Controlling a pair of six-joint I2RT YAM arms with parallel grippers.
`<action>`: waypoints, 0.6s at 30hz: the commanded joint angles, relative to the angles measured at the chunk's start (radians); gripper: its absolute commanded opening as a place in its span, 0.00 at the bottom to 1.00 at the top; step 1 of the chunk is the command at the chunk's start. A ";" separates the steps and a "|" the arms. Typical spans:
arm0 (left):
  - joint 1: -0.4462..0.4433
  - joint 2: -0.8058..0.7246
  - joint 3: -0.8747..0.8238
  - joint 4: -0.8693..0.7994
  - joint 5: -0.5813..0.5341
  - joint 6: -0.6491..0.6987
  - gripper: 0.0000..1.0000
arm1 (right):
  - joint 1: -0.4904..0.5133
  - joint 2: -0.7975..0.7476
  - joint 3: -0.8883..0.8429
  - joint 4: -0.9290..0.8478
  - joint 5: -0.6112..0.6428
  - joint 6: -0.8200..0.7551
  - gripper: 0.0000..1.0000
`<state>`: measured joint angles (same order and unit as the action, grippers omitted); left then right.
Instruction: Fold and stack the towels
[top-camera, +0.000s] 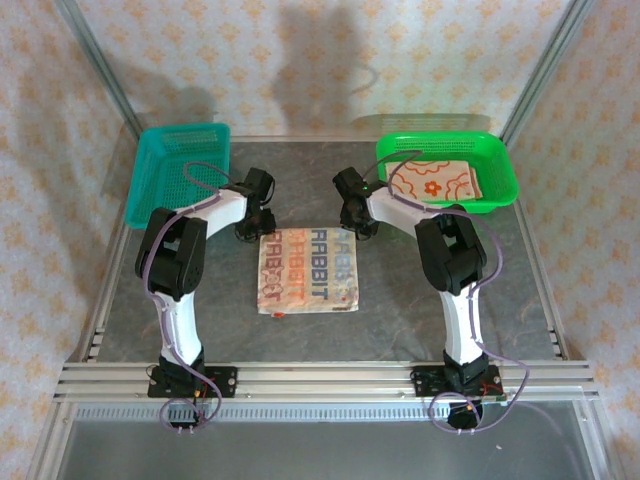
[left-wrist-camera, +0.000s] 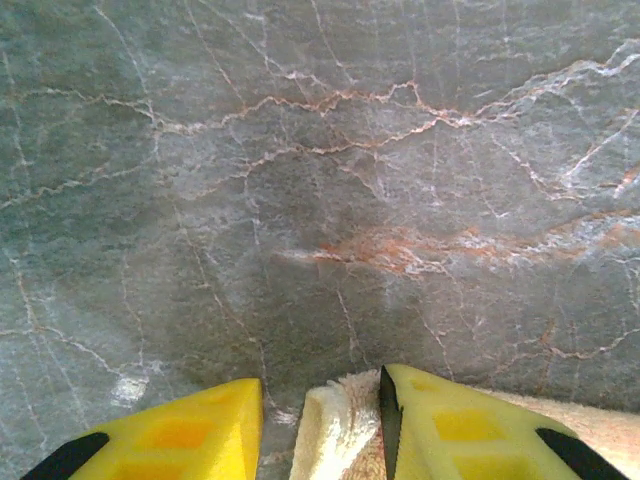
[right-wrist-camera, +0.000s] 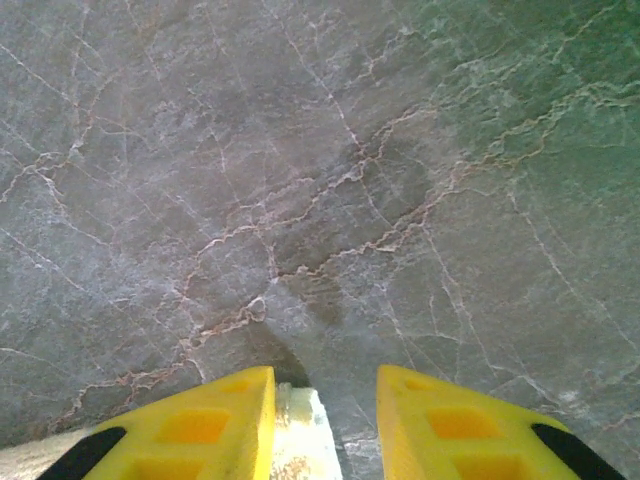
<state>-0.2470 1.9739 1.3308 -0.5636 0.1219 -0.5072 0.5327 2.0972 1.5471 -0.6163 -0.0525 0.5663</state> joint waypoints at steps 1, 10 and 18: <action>0.004 0.006 -0.002 0.000 -0.007 -0.011 0.35 | -0.007 0.022 0.028 0.019 -0.012 0.027 0.32; 0.003 0.008 -0.013 0.006 0.005 -0.014 0.33 | -0.005 0.043 0.012 0.034 -0.048 0.052 0.32; 0.004 0.009 -0.019 0.016 0.022 -0.014 0.23 | -0.006 0.022 -0.027 0.057 -0.061 0.063 0.09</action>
<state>-0.2459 1.9739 1.3277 -0.5610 0.1219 -0.5076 0.5198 2.1159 1.5414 -0.5968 -0.0940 0.6155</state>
